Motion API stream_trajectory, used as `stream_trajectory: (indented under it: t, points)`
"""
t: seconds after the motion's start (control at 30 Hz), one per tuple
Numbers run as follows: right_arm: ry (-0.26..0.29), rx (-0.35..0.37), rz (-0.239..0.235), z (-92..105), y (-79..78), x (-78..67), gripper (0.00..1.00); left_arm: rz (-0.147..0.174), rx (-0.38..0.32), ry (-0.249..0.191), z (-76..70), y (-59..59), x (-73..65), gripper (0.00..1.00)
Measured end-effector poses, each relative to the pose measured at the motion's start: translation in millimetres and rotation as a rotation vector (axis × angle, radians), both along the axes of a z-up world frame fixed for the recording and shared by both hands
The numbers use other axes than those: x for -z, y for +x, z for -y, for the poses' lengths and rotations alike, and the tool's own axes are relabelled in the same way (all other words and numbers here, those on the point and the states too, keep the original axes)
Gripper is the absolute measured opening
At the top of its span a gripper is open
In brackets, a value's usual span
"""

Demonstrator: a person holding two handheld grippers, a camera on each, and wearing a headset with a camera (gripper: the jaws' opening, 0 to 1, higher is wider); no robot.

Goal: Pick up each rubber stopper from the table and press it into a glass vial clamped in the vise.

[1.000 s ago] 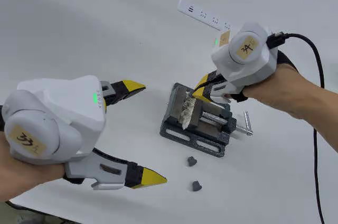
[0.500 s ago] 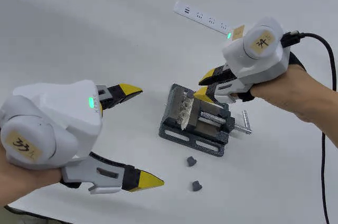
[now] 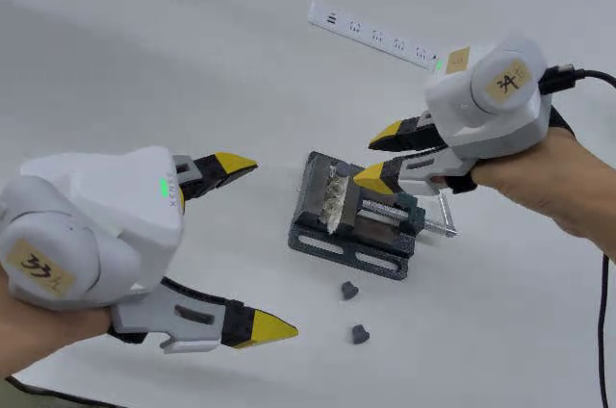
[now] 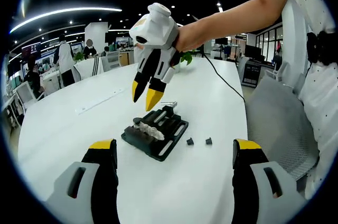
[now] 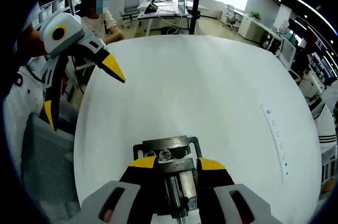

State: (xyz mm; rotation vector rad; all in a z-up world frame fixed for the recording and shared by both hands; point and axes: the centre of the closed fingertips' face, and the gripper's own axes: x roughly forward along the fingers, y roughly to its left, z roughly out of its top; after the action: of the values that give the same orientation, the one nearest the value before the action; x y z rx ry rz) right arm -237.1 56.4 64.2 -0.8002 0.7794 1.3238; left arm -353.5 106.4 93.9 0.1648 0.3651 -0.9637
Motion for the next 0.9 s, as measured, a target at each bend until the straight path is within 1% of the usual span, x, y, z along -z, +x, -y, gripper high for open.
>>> stream_trajectory:
  t: [0.13, 0.23, 0.4, 0.57, 0.67, 0.73, 0.9]
  points:
    - [0.024, 0.018, 0.003, 6.6, -5.9, -4.4, 0.28, 0.004, 0.011, 0.007, 2.2, -0.6, -1.8, 0.9]
    - [0.045, 0.034, -0.004, 12.6, -10.6, -6.3, 0.31, 0.007, 0.017, 0.015, 3.1, -1.2, -2.4, 0.89]
    - [0.075, 0.06, -0.006, 24.7, -19.3, -10.7, 0.36, 0.008, 0.023, 0.02, 3.6, -1.7, -4.7, 0.88]
    - [0.126, 0.092, -0.014, 35.7, -29.7, -16.1, 0.41, 0.012, 0.038, 0.04, 4.6, -3.0, -6.4, 0.87]
    - [0.154, 0.106, -0.01, 44.2, -37.4, -18.7, 0.44, 0.012, 0.048, 0.051, 6.3, -3.5, -7.3, 0.86]
    - [0.158, 0.112, -0.011, 48.6, -42.6, -19.5, 0.47, 0.012, 0.052, 0.058, 7.4, -3.8, -7.6, 0.85]
    - [0.191, 0.142, -0.011, 61.5, -54.5, -23.1, 0.52, 0.018, 0.071, 0.08, 10.5, -4.7, -9.0, 0.84]
